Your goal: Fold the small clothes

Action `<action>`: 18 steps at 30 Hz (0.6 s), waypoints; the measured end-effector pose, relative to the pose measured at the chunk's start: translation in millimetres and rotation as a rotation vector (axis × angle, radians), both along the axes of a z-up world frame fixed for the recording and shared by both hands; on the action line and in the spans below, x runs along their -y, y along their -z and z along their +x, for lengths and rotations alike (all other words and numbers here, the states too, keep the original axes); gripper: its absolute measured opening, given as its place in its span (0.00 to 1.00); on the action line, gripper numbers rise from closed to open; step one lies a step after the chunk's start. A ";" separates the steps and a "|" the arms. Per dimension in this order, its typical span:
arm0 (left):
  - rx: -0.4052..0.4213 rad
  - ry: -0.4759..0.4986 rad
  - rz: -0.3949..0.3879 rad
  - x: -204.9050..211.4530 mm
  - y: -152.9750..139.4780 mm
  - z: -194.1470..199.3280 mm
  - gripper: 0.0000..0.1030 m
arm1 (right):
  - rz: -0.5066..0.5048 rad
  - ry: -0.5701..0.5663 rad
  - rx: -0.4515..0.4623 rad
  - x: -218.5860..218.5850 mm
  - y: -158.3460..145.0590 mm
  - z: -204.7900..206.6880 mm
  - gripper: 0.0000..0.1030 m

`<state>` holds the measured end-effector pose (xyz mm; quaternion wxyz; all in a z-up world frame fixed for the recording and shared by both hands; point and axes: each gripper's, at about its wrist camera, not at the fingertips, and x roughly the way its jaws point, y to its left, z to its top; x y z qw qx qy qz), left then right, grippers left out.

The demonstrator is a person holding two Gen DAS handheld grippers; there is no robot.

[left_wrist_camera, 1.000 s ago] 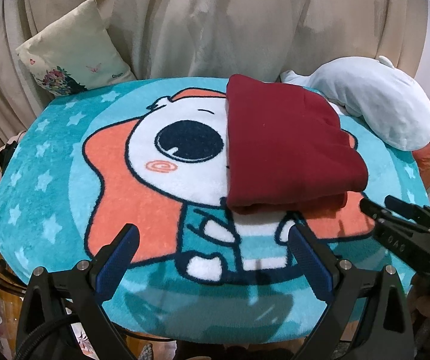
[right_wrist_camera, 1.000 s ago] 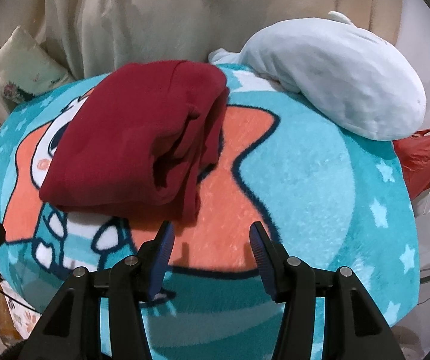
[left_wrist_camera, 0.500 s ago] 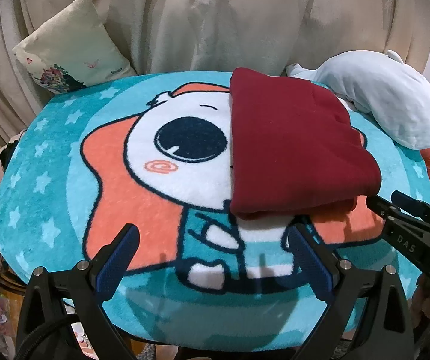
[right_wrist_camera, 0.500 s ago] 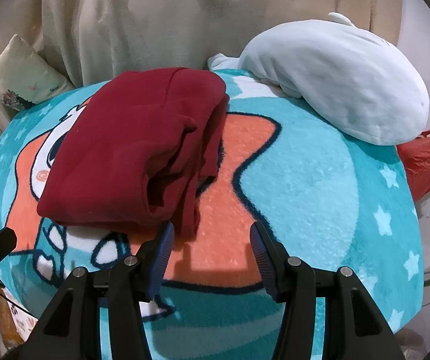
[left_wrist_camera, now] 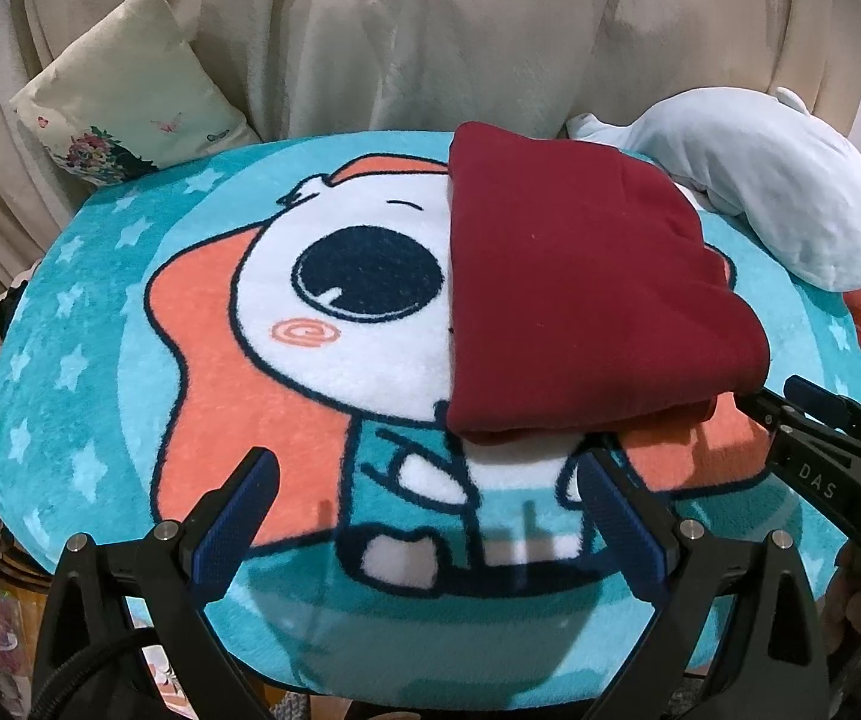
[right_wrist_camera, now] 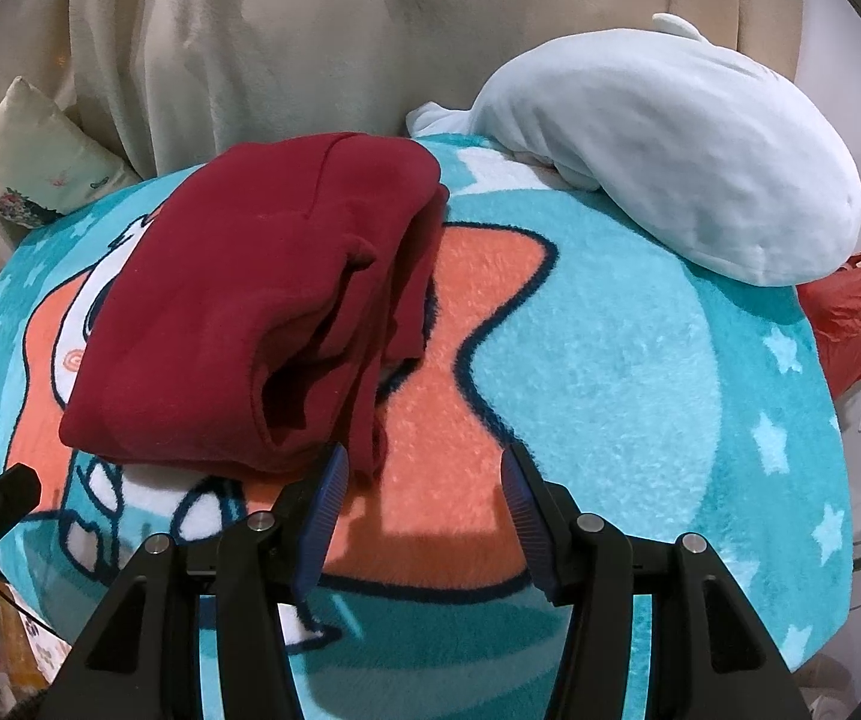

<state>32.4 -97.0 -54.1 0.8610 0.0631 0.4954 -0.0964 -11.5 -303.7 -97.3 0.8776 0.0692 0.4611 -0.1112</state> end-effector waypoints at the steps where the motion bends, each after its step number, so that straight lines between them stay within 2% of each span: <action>1: -0.003 0.001 -0.002 0.1 0.5 0.3 0.96 | 0.000 0.000 0.000 0.0 0.1 -0.4 0.56; 18: -0.029 0.000 -0.004 2.4 6.7 7.0 0.96 | 0.003 -0.006 -0.009 -0.1 3.8 4.2 0.56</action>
